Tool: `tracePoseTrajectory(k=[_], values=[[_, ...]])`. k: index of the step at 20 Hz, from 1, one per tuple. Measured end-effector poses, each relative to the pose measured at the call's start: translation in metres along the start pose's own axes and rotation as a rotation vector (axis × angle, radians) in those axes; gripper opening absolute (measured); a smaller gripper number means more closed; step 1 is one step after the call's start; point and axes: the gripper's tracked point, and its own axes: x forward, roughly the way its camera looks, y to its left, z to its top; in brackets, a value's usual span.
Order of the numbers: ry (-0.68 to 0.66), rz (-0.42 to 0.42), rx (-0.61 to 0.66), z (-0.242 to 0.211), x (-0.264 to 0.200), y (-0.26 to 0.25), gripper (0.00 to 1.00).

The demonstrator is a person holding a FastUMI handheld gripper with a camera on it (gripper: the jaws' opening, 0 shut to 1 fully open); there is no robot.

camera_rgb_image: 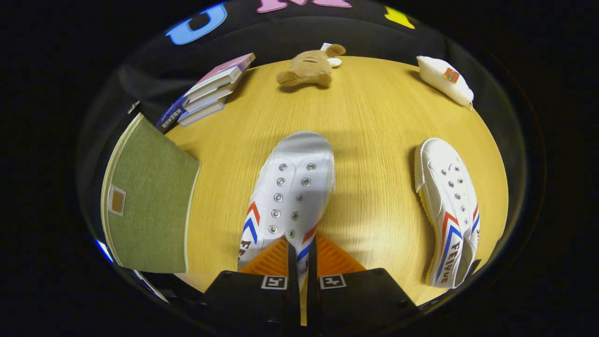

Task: Open the storage box then place both shoes into the box .Put the left shoe in first, then the right shoe, with the right side of both shoes facing outward in a uniform manner.

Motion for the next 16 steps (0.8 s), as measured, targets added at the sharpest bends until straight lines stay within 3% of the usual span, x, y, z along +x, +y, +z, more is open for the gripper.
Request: tracePoseTrajectory(k=[3,8,16], values=[[-0.008,-0.01,0.06,0.002,-0.005,0.0,0.05],[-0.04,-0.025,0.133,0.004,-0.036,0.012,0.05],[-0.168,-0.007,0.152,0.042,-0.146,0.059,0.05]])
